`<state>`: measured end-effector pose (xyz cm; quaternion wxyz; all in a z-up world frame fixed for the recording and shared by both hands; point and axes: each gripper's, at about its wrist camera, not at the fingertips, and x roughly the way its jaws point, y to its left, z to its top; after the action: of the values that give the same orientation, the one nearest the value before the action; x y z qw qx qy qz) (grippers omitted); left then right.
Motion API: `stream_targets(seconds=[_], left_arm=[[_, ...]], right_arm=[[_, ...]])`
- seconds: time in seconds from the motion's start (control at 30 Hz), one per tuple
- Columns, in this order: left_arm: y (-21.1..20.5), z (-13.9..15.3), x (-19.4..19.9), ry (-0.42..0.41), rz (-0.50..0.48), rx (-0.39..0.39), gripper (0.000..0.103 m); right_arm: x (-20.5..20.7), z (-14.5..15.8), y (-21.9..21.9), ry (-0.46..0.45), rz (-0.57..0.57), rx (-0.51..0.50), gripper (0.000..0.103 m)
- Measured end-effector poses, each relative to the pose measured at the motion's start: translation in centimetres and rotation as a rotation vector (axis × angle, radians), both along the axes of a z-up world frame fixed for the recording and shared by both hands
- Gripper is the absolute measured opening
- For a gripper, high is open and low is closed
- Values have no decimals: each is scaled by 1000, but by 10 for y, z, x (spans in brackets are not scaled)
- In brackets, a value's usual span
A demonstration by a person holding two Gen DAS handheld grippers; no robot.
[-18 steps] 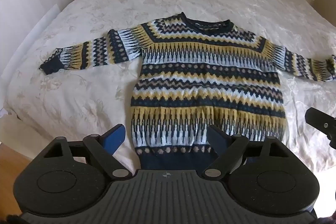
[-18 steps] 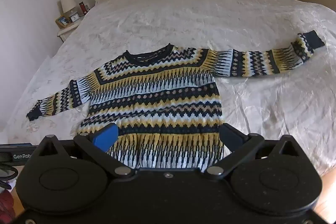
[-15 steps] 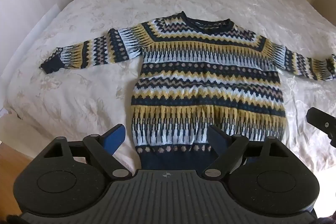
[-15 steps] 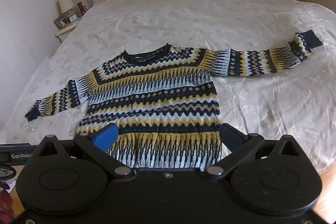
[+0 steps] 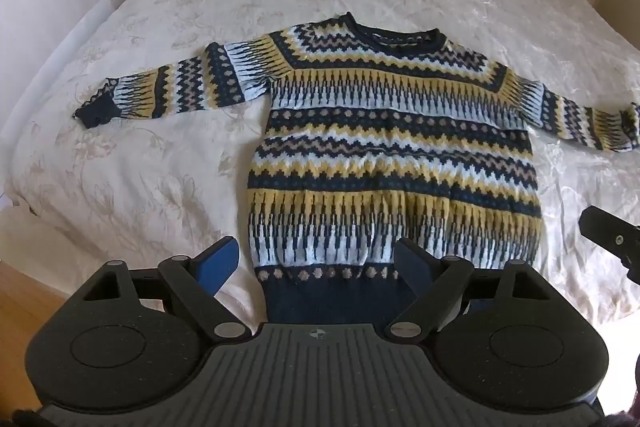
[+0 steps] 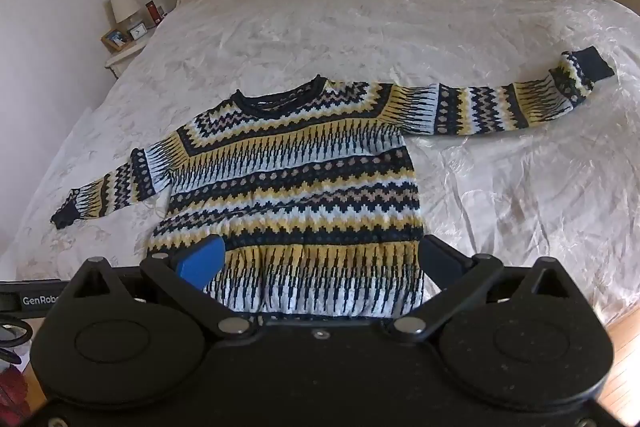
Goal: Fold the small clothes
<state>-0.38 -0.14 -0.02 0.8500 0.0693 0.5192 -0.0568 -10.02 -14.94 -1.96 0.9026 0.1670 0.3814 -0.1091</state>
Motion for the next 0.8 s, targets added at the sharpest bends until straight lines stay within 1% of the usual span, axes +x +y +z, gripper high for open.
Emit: stream_targets(seconds=[0.8], left_arm=[[-2,-7,1,27,2,-5,85]], right_arm=[[3,-7,-2,16,13,46,102]])
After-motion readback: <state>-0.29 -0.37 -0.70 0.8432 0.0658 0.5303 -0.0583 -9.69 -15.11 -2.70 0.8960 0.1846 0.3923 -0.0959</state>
